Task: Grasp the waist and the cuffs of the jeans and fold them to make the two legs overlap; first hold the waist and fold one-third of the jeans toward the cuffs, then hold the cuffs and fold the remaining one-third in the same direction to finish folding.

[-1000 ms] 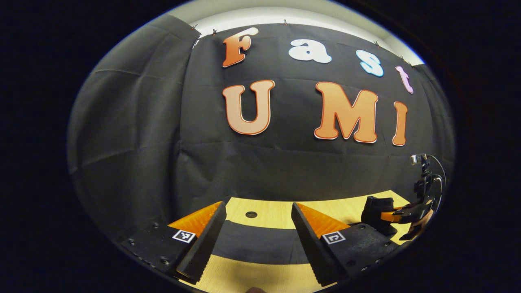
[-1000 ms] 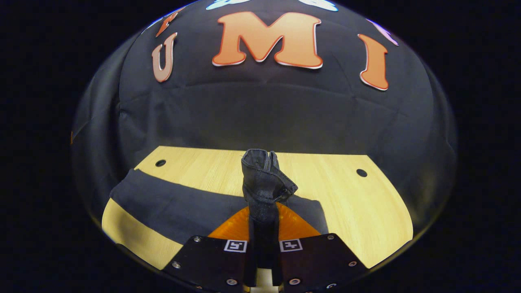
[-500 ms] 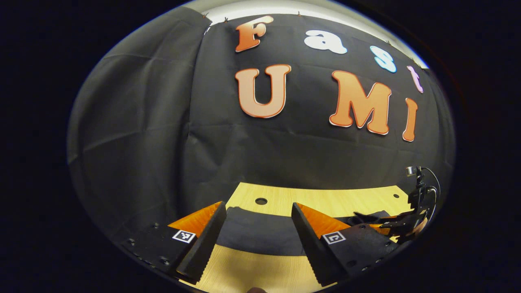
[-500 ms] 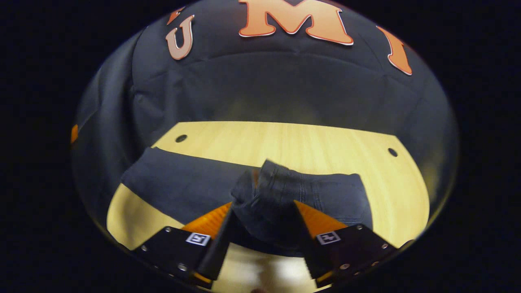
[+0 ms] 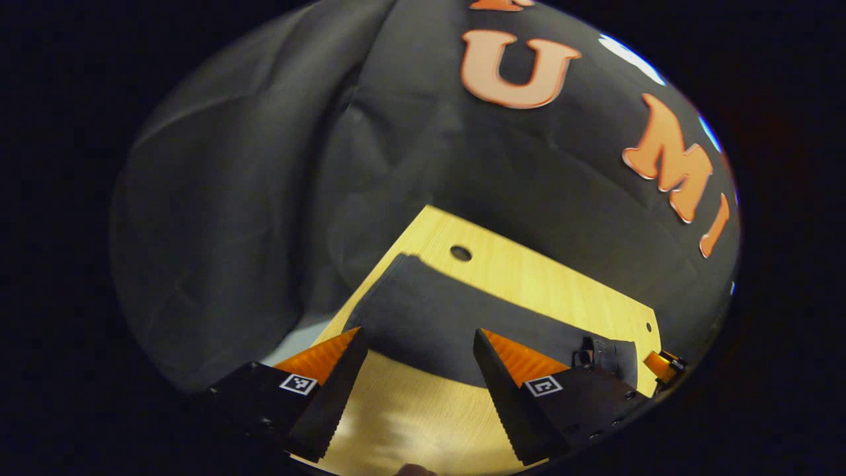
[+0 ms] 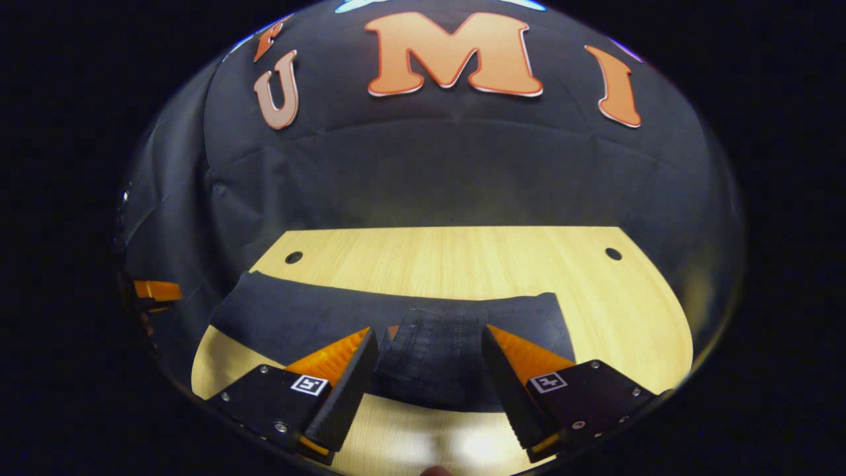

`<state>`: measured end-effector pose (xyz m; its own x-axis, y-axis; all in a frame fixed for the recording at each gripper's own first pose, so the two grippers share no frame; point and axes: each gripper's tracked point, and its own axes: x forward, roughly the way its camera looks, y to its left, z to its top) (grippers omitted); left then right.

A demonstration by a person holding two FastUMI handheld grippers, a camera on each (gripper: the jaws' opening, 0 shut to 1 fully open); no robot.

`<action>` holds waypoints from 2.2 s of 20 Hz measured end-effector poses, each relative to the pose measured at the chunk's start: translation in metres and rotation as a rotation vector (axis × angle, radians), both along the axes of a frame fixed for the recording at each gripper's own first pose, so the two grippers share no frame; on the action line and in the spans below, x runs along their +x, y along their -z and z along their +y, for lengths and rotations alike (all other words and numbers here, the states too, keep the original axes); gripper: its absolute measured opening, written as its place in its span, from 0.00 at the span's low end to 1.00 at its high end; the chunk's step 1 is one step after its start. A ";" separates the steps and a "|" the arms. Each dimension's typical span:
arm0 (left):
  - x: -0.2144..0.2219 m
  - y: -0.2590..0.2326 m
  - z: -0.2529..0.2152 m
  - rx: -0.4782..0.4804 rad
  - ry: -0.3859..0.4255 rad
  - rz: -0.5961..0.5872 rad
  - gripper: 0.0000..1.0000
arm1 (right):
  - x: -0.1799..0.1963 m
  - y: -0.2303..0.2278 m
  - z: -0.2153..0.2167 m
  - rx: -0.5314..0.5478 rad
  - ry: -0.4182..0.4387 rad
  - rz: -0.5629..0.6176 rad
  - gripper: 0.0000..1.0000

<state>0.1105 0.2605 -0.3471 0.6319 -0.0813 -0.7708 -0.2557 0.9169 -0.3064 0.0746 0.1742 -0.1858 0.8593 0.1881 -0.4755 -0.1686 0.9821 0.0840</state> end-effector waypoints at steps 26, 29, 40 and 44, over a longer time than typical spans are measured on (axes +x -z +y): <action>0.045 0.100 -0.010 0.093 -0.185 0.398 0.10 | -0.070 -0.054 -0.072 -0.002 0.171 -0.101 0.95; 0.047 0.079 -0.008 0.071 -0.131 0.283 0.03 | -0.075 -0.059 -0.078 -0.020 0.167 -0.107 0.95; 0.087 -0.010 -0.046 -0.118 -0.064 -0.097 0.02 | -0.054 -0.078 -0.077 -0.005 0.096 -0.144 0.95; 0.087 -0.046 -0.069 -0.157 -0.006 -0.209 0.03 | -0.045 -0.081 -0.092 0.010 0.087 -0.147 0.95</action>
